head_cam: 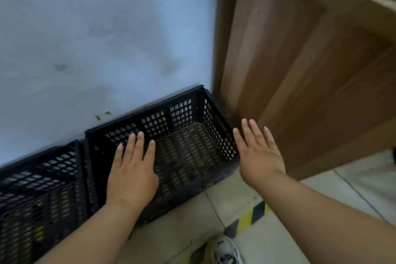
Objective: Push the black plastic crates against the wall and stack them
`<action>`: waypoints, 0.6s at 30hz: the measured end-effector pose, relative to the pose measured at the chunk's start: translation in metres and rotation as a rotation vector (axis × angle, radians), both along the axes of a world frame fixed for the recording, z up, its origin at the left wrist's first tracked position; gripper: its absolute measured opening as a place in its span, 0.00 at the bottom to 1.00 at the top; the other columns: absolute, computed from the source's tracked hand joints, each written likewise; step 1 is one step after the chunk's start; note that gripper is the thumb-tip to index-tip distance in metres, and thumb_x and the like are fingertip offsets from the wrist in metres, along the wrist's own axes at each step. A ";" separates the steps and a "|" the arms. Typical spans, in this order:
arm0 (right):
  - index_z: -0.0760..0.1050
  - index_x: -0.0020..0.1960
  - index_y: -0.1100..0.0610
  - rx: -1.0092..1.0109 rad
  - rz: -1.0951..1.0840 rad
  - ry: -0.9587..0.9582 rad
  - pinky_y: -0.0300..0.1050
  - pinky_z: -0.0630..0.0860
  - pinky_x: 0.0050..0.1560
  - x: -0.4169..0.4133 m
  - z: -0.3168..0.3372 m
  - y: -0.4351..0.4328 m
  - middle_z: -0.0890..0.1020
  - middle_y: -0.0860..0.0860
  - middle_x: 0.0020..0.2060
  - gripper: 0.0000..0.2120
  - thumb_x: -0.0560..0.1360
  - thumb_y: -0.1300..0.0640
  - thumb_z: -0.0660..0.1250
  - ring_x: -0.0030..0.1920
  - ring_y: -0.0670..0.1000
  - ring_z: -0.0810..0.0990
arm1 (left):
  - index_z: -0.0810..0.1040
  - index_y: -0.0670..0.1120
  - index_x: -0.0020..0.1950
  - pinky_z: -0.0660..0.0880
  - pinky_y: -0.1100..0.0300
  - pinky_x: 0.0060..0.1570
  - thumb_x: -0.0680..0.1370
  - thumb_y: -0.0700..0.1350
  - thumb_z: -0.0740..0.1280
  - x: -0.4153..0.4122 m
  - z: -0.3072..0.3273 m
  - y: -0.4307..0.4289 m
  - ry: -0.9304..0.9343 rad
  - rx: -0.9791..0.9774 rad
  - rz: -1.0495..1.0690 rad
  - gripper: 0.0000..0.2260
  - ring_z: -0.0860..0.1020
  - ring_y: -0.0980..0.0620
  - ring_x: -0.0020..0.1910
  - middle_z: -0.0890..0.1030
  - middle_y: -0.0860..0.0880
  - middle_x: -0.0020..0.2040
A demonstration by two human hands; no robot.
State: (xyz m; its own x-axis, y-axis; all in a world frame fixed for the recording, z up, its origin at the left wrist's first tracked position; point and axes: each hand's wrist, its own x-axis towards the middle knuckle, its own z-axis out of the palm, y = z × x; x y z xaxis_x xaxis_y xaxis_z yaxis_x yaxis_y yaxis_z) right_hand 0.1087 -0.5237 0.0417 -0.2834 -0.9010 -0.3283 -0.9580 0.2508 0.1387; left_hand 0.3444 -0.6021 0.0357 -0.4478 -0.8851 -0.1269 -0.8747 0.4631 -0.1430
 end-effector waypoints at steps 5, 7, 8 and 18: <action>0.30 0.74 0.54 -0.074 -0.148 -0.031 0.49 0.16 0.56 -0.030 0.026 0.102 0.25 0.50 0.66 0.32 0.75 0.63 0.42 0.66 0.49 0.23 | 0.36 0.48 0.75 0.33 0.49 0.72 0.79 0.53 0.53 -0.058 0.038 0.074 0.043 0.055 -0.146 0.32 0.31 0.47 0.72 0.28 0.46 0.68; 0.26 0.70 0.56 -0.052 -0.216 -0.016 0.49 0.14 0.50 -0.049 0.037 0.145 0.24 0.51 0.64 0.31 0.74 0.63 0.42 0.64 0.50 0.21 | 0.36 0.48 0.75 0.35 0.49 0.72 0.79 0.53 0.52 -0.087 0.047 0.104 0.055 0.084 -0.227 0.32 0.30 0.48 0.71 0.28 0.46 0.68; 0.25 0.68 0.56 -0.041 -0.253 -0.005 0.49 0.14 0.50 -0.061 0.043 0.167 0.23 0.52 0.64 0.30 0.76 0.63 0.43 0.64 0.51 0.21 | 0.36 0.48 0.75 0.35 0.49 0.72 0.79 0.53 0.52 -0.102 0.049 0.119 0.061 0.098 -0.273 0.32 0.30 0.48 0.71 0.28 0.47 0.69; 0.30 0.74 0.56 -0.033 -0.674 0.146 0.51 0.13 0.49 -0.207 0.077 0.380 0.25 0.53 0.65 0.31 0.77 0.62 0.45 0.65 0.50 0.23 | 0.81 0.45 0.56 0.44 0.53 0.70 0.40 0.53 0.79 -0.278 0.041 0.288 0.088 0.187 -0.750 0.43 0.77 0.43 0.60 0.78 0.41 0.61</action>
State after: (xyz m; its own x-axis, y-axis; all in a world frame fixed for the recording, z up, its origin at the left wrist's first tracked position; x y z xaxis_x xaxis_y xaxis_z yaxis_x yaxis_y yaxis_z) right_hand -0.0979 -0.1432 0.1182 -0.8246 -0.5215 -0.2195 -0.5635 0.7915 0.2366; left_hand 0.0661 -0.3138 0.0765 -0.9338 -0.3088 -0.1806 -0.3224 0.9452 0.0507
